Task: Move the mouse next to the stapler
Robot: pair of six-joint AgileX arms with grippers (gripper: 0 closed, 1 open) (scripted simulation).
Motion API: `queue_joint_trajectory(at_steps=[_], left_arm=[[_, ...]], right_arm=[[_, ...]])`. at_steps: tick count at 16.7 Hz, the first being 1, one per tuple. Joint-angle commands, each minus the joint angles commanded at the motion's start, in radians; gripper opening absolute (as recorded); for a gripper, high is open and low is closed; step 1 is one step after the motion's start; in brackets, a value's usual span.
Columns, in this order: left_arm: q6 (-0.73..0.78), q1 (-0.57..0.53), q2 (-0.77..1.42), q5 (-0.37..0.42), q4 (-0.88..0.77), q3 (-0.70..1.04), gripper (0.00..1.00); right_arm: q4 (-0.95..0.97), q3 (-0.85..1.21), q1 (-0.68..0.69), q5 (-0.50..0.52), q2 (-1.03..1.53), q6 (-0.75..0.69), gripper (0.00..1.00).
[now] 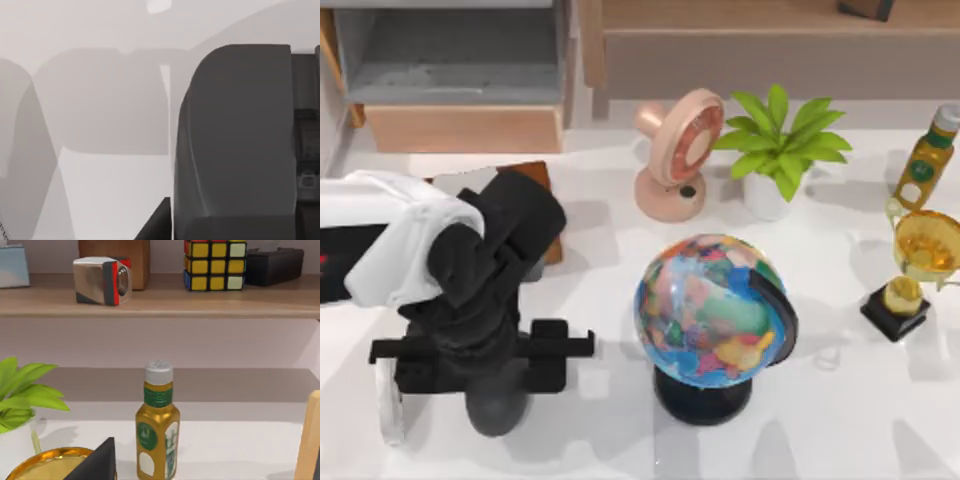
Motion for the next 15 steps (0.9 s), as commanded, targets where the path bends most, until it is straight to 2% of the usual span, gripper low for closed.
queue_joint_trajectory(at_steps=[9, 15], left_arm=[[0.000, 0.000, 0.000, 0.000, 0.000, 0.000, 0.98], [0.000, 0.000, 0.000, 0.000, 0.000, 0.000, 1.00]], right_arm=[[0.000, 0.000, 0.000, 0.000, 0.000, 0.000, 1.00], [0.000, 0.000, 0.000, 0.000, 0.000, 0.000, 1.00]])
